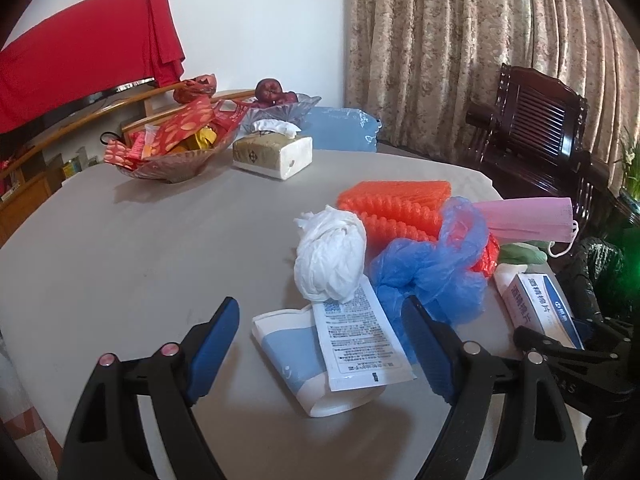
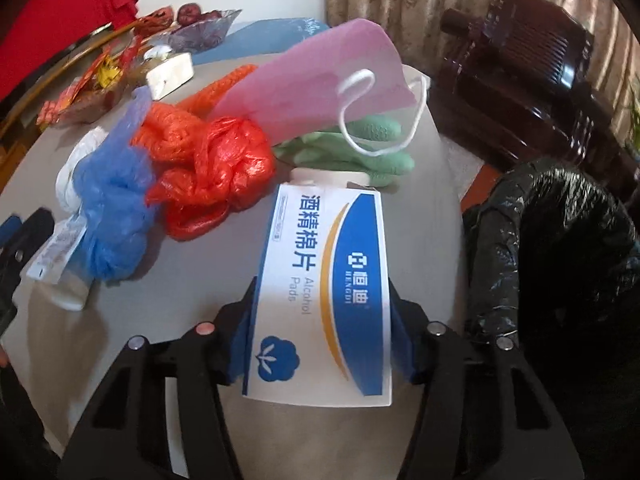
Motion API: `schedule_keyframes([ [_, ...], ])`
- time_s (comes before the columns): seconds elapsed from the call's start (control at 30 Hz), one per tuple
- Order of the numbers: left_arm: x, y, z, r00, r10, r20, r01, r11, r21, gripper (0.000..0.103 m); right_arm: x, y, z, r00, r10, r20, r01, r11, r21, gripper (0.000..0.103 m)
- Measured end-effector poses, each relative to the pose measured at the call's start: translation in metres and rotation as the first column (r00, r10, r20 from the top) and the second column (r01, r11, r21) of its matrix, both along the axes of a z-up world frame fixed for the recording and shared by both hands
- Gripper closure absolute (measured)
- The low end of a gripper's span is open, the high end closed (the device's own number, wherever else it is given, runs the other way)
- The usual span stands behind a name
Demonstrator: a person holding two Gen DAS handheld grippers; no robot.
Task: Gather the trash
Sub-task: 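Grasp the white plastic bag with the left gripper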
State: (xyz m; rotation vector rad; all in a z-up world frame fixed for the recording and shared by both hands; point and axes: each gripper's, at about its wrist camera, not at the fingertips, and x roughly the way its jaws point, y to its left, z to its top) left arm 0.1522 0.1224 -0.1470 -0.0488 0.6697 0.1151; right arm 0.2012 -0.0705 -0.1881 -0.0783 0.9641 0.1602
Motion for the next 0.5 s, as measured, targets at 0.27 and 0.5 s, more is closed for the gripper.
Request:
schedule_keyframes([
  [0.27, 0.033, 0.003, 0.004, 1.000, 0.017, 0.008, -0.017, 0.999, -0.034, 0.021, -0.005, -0.011, 0.029, 0.997, -0.006, 0.076, 0.003, 0.999, 0.036, 0.050],
  [0.5, 0.064, 0.008, -0.001, 1.000, 0.011, -0.017, -0.012, 0.999, -0.040, 0.039, 0.004, -0.009, 0.047, 0.993, 0.005, 0.116, -0.009, 0.999, 0.037, 0.049],
])
